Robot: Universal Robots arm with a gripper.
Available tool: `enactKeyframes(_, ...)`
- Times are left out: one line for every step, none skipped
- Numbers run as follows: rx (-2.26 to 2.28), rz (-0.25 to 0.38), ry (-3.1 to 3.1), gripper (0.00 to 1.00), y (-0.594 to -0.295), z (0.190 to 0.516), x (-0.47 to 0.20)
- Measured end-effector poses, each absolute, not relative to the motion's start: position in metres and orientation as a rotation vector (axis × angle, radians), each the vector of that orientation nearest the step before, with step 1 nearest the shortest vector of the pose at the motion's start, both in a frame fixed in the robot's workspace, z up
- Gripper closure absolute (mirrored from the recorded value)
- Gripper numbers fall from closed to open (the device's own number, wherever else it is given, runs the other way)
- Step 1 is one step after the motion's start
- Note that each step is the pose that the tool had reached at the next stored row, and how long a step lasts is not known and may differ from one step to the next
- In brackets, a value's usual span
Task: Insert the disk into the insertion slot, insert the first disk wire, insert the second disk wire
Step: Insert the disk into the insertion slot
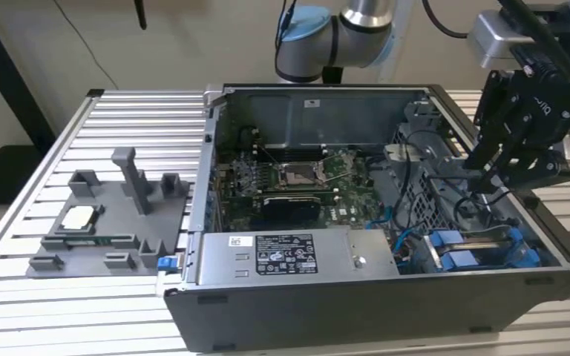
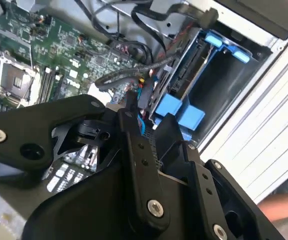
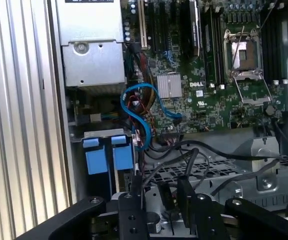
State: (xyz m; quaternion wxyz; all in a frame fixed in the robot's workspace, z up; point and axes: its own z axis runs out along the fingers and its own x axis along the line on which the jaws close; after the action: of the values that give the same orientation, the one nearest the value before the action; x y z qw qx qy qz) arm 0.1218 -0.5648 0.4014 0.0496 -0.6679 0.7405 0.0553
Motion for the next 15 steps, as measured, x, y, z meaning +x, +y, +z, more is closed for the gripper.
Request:
enactKeyframes(-2.032,0.153,2.244,0.58,-0.564,0.402,0.122)
enactKeyframes(-2.031,0.138,2.232,0.58,-0.564,0.401,0.122)
enactKeyframes(-2.030,0.124,2.220,0.58,-0.563,0.401,0.122)
enactKeyframes(-2.030,0.115,2.211,0.58,-0.563,0.401,0.122)
enactKeyframes(-2.032,0.110,2.204,0.58,-0.562,0.399,0.121)
enactKeyframes(-2.036,0.107,2.199,0.58,-0.562,0.397,0.120)
enactKeyframes(-2.039,0.105,2.193,0.58,-0.561,0.396,0.119)
enactKeyframes(-2.043,0.103,2.188,0.58,-0.560,0.394,0.118)
enactKeyframes(-2.046,0.101,2.184,0.58,-0.560,0.392,0.117)
enactKeyframes(-2.047,0.099,2.179,0.58,-0.559,0.390,0.117)
enactKeyframes(-2.048,0.096,2.175,0.60,-0.559,0.388,0.116)
enactKeyframes(-2.048,0.092,2.172,0.60,-0.559,0.387,0.116)
enactKeyframes(-2.047,0.088,2.170,0.67,-0.559,0.385,0.116)
enactKeyframes(-2.046,0.085,2.168,0.74,-0.559,0.383,0.116)
enactKeyframes(-2.045,0.083,2.167,0.74,-0.559,0.382,0.116)
